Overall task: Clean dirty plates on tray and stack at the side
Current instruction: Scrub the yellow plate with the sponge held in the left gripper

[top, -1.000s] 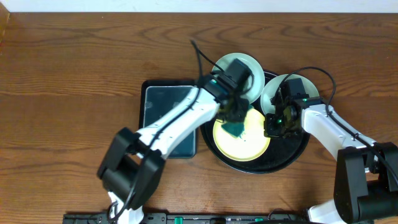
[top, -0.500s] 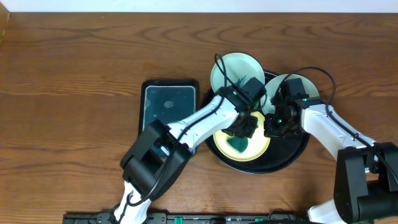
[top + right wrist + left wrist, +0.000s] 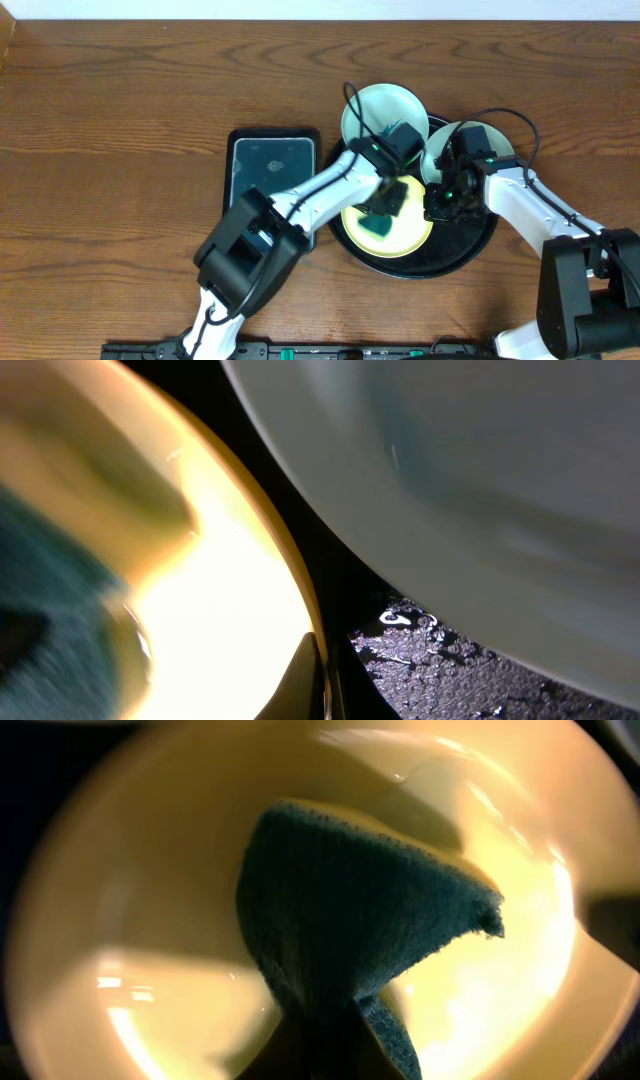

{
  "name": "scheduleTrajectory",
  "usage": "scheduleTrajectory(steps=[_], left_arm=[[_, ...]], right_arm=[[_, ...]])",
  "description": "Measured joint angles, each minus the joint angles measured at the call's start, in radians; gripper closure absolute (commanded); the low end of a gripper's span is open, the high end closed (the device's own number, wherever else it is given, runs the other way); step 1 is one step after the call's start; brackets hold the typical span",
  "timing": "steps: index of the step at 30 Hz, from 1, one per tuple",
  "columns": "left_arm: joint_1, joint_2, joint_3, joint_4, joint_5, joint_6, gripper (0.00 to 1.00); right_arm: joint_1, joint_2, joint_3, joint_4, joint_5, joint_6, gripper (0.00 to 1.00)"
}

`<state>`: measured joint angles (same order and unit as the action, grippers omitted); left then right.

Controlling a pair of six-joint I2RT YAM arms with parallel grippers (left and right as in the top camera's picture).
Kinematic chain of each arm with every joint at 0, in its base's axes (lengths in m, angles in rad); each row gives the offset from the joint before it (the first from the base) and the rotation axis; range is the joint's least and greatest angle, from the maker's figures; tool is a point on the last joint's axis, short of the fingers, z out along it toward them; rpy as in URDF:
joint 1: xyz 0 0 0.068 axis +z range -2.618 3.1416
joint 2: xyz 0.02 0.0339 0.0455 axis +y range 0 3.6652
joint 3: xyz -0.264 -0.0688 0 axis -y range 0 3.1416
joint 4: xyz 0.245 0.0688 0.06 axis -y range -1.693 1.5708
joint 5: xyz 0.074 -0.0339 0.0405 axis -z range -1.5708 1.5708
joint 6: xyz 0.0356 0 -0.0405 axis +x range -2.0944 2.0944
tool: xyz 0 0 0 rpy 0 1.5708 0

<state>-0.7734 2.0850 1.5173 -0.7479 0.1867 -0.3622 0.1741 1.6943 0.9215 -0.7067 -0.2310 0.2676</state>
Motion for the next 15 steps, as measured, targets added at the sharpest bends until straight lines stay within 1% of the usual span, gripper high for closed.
scheduleTrajectory(steps=[5,7,15], left_arm=[[0.094,0.001,0.004,-0.013,-0.001,-0.011,0.93],[0.113,0.001,0.008,-0.017,0.013,-0.021,0.92],[0.104,0.005,0.008,-0.007,0.099,-0.035,0.92]], right_arm=[[0.002,0.0,0.0,0.003,-0.013,0.004,0.99],[0.003,0.0,0.0,0.005,-0.018,0.005,0.99],[0.005,0.0,0.0,0.003,-0.016,0.01,0.99]])
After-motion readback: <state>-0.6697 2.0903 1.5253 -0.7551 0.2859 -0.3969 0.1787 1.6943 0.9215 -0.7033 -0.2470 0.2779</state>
